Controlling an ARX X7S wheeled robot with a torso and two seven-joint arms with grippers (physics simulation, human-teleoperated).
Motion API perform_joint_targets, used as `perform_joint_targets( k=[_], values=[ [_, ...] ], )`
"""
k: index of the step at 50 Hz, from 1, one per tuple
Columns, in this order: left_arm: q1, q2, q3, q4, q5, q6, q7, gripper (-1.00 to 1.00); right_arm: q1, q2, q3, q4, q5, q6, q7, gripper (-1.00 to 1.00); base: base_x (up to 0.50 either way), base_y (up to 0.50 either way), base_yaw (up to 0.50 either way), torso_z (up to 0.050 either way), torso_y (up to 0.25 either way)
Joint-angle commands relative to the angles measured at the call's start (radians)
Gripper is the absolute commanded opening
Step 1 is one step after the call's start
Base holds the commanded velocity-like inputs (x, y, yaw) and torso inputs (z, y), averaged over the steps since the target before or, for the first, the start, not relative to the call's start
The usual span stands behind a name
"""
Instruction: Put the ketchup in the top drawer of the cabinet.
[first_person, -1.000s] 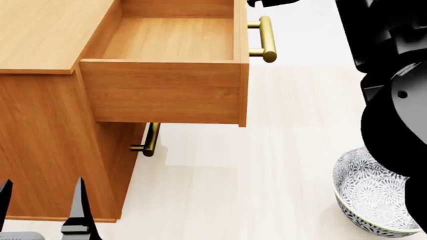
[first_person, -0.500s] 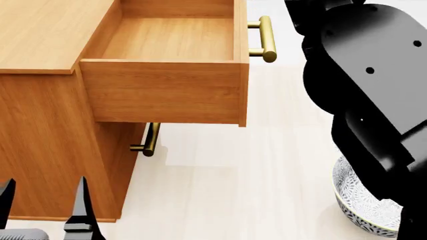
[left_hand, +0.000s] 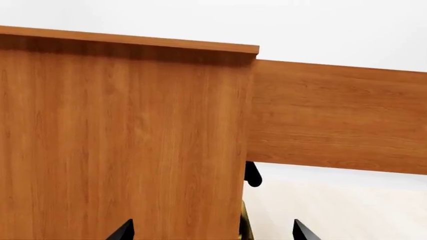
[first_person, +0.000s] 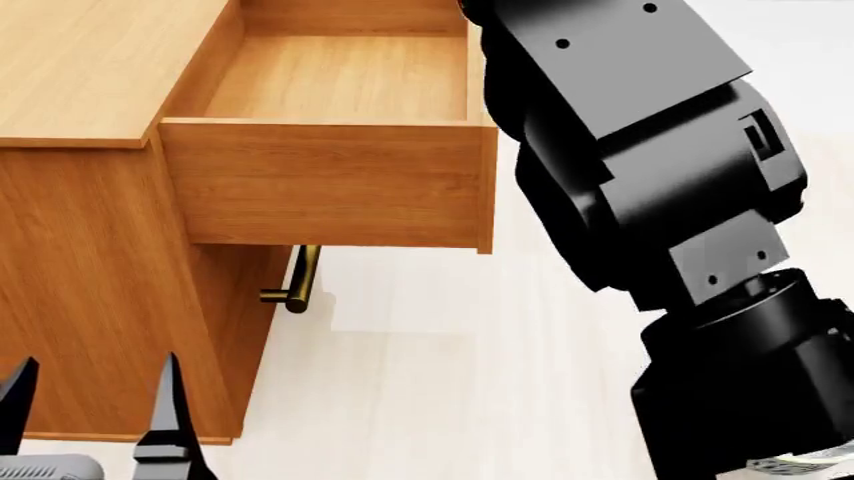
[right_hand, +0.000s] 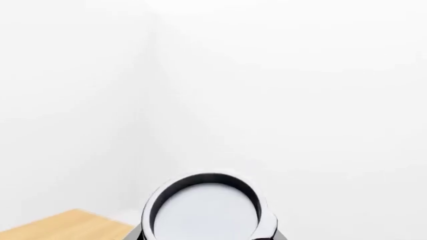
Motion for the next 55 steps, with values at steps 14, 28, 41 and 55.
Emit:
perform_joint_targets(
  k=[14,28,41,55],
  values=[
    [-0.01,-0.003,0.004,-0.013,-0.009,0.001,-0.003,1.0,0.131,-0.183,-0.026,0.439,-0.093,-0.137,-0.136,-1.0,0.0,0.0,0.0,0.0,0.0],
    [-0.025,0.0,0.013,-0.025,-0.012,-0.004,-0.003,1.0,0.27,-0.229,-0.621,0.742,0.408,-0.337,-0.135,-1.0,0.0,0.0,0.0,0.0,0.001],
    [-0.031,-0.001,0.023,-0.026,-0.009,-0.006,-0.005,1.0,0.322,-0.229,-0.885,0.727,0.735,-0.309,-0.2,-1.0,0.0,0.0,0.0,0.0,0.0],
    [-0.024,-0.006,0.017,-0.038,-0.016,0.008,-0.005,1.0,0.333,-0.229,-0.912,0.761,0.765,-0.196,-0.263,-1.0,0.0,0.0,0.0,0.0,0.001]
  ],
)
